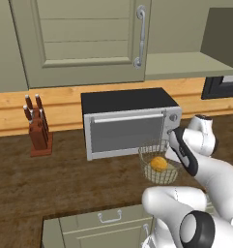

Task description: Open the cabinet, pick up the bread from the cabinet and place it in the basket. Then move the basket to the dining counter.

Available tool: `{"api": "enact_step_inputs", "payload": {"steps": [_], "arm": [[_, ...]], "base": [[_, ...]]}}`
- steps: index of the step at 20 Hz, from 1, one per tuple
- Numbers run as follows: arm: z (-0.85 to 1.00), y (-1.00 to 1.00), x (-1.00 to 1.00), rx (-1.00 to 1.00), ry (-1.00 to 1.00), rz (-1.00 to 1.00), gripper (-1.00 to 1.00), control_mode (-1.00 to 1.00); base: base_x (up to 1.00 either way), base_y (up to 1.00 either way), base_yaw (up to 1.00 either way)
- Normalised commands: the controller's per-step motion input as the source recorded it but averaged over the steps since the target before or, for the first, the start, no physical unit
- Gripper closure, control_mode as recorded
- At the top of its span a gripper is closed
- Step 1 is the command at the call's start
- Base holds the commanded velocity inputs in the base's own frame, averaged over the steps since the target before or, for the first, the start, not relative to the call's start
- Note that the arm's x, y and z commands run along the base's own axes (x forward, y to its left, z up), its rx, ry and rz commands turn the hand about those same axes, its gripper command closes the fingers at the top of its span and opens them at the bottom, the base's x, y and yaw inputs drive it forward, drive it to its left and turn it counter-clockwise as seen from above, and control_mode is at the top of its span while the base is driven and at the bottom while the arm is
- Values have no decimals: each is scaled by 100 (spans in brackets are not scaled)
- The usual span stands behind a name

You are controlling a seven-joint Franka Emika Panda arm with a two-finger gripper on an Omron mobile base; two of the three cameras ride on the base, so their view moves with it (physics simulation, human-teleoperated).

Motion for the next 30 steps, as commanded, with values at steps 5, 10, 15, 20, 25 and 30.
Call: {"api": "enact_step_inputs", "payload": {"steps": [5,10,15,20,25,30], "arm": [[9,46,-4,4,-2,-1,100,-100],[44,59,-26,0,-13,-1,100,-100],[53,38,-38,0,-20,0,100,-100],[74,5,-43,0,-6,0,100,-100],[100,0,-59,0,2,0,100,-100],[100,0,-89,0,1,-3,100,-100]], "base": [[0,0,0],[0,0,0],[0,0,0],[0,0,0],[0,0,0],[0,0,0]]}}
